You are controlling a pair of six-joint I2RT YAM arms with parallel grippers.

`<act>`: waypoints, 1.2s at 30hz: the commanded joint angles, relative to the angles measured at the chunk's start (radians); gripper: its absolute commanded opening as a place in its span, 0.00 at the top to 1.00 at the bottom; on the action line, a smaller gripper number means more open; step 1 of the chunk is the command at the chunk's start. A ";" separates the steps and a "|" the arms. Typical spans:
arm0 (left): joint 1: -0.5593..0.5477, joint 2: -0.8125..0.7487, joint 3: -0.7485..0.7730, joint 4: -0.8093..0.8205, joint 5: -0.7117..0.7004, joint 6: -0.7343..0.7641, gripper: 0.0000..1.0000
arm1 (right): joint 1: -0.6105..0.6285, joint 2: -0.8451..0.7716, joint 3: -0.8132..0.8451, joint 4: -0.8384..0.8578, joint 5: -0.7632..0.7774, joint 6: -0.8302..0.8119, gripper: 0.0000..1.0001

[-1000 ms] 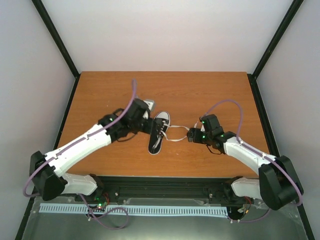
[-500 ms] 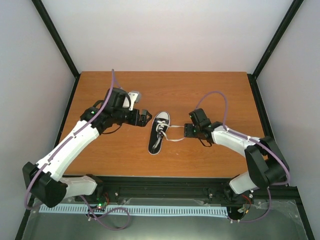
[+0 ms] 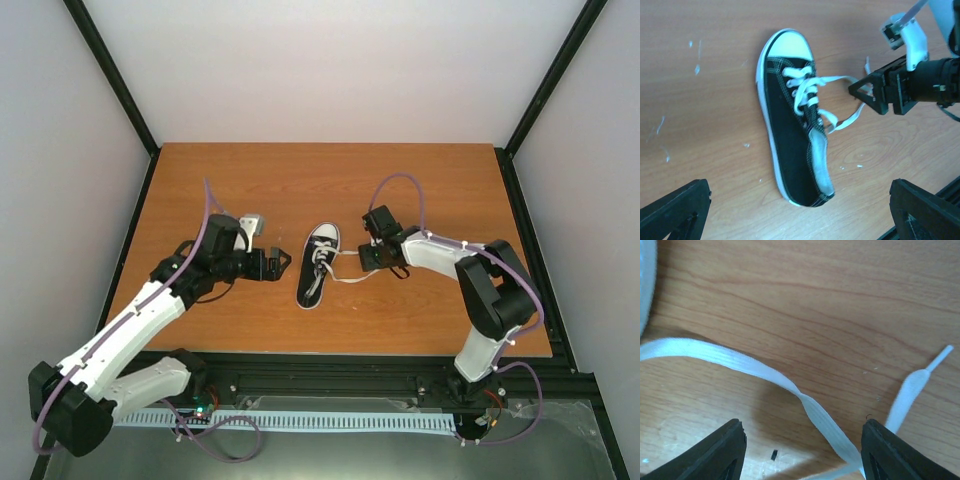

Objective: Tie the shoes

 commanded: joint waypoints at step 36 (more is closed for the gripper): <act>-0.090 0.431 -0.038 0.861 0.370 0.288 0.26 | -0.005 -0.536 0.003 0.015 -0.333 -0.084 0.97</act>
